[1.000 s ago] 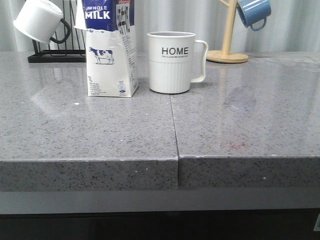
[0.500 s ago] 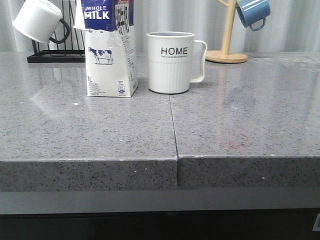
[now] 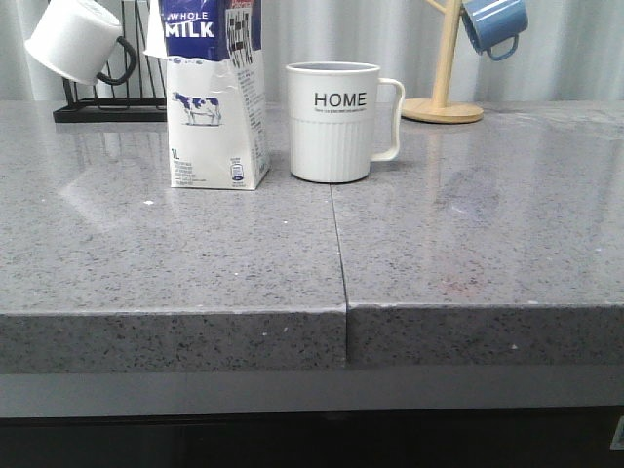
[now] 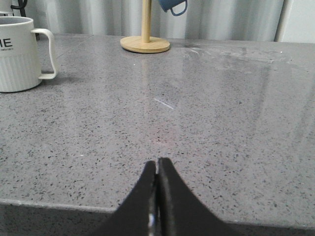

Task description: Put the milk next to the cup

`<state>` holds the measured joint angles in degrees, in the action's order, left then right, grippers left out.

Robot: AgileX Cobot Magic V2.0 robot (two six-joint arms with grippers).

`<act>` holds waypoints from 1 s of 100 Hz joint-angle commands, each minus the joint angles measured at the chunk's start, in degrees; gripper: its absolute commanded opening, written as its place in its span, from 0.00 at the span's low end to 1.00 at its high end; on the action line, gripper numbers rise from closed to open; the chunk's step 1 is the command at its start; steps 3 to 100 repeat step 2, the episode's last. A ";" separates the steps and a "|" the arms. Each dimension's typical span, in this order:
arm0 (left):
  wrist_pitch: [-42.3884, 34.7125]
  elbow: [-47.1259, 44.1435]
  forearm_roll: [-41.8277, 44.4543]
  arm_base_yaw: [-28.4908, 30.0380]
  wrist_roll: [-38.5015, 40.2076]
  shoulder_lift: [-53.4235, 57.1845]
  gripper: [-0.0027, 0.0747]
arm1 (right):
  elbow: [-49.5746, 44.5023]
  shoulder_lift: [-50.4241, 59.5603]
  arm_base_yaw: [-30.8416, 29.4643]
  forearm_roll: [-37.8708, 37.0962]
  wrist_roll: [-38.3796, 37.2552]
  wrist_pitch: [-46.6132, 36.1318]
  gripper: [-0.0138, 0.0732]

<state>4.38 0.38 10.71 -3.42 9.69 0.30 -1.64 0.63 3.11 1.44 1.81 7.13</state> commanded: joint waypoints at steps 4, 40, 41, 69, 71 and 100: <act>-4.82 -2.92 -0.43 -0.47 0.51 1.77 0.01 | 1.11 1.11 0.21 -0.29 0.16 -4.78 0.02; -4.82 -2.92 -0.43 -0.47 0.51 1.77 0.01 | 1.11 1.11 0.21 -0.29 0.16 -4.78 0.02; -4.82 -2.92 -0.43 -0.47 0.51 1.77 0.01 | 1.11 1.11 0.21 -0.29 0.16 -4.78 0.02; -4.82 -2.92 -0.43 -0.47 0.51 1.77 0.01 | 1.11 1.11 0.21 -0.29 0.16 -4.78 0.02; -4.82 -2.92 -0.43 -0.47 0.51 1.77 0.01 | 1.11 1.11 0.21 -0.29 0.16 -4.78 0.02; -4.82 -2.92 -0.43 -0.47 0.51 1.77 0.01 | 1.11 1.11 0.21 -0.29 0.16 -4.78 0.02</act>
